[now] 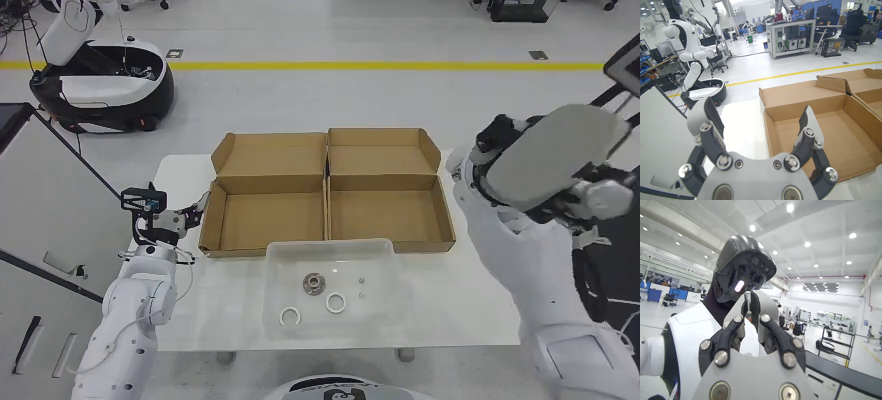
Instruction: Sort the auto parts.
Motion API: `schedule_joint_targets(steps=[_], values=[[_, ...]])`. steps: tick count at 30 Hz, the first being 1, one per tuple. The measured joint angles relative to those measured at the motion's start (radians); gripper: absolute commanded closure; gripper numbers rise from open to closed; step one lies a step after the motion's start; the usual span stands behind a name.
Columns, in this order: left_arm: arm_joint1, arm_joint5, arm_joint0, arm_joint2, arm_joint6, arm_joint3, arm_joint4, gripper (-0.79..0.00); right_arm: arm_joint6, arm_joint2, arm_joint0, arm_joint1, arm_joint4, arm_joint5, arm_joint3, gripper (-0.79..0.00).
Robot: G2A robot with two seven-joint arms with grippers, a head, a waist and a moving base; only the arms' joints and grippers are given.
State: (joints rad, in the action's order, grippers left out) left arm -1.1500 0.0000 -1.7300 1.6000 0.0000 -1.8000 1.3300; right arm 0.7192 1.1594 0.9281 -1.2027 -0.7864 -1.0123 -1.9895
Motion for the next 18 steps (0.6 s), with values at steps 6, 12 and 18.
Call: schedule_joint_targets(steps=[6,12,18], values=[[0.000,0.000,0.000,0.000,0.000,0.000,0.000,-0.785,0.089,0.026,0.035,-0.057,-0.061,0.000,0.010,0.000],[0.000,0.000,0.000,0.000,0.000,0.000,0.000,-0.785,0.089,0.016,0.027,-0.078,0.065,0.000,0.042,0.000],[0.000,0.000,0.000,0.000,0.000,0.000,0.000,-0.785,0.102,-0.005,0.012,-0.061,0.195,0.013,0.060,0.000]])
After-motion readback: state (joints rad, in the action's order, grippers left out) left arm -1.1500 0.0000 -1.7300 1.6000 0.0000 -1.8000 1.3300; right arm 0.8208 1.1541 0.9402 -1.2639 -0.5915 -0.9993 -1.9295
